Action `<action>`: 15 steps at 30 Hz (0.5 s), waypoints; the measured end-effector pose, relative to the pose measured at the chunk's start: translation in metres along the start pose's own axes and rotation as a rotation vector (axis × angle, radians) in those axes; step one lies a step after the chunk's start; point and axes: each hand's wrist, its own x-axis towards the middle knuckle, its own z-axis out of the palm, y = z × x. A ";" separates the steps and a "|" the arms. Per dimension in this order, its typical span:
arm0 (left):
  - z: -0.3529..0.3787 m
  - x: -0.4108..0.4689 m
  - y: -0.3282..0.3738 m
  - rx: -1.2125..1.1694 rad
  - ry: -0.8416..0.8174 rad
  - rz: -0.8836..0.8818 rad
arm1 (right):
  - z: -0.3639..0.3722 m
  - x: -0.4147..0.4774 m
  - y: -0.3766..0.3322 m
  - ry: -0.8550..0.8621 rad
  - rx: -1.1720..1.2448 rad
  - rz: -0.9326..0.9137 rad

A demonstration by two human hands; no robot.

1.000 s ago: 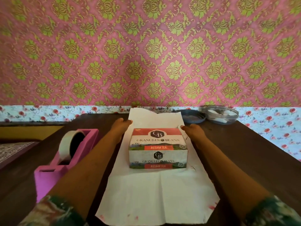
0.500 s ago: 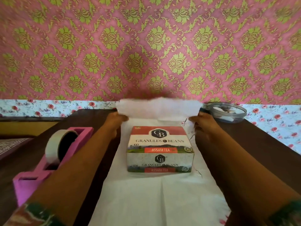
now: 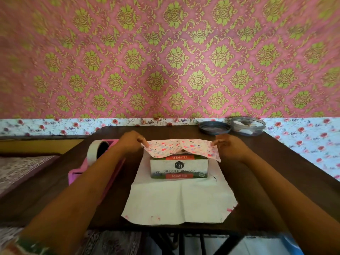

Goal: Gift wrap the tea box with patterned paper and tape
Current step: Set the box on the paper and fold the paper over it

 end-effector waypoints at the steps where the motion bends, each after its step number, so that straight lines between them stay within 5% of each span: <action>1: -0.004 -0.006 0.010 -0.010 0.023 0.028 | -0.002 -0.003 -0.007 0.015 0.013 -0.046; 4: -0.005 -0.024 0.040 -0.032 -0.085 0.173 | 0.001 -0.016 -0.036 -0.008 -0.023 -0.233; 8: 0.021 -0.038 0.055 0.226 -0.321 0.199 | 0.033 -0.029 -0.057 -0.154 -0.445 -0.250; 11: 0.043 -0.047 0.045 0.357 -0.124 0.230 | 0.055 -0.039 -0.055 -0.048 -0.486 -0.235; 15: 0.052 -0.061 0.034 0.222 0.158 0.256 | 0.061 -0.048 -0.057 0.105 -0.471 -0.311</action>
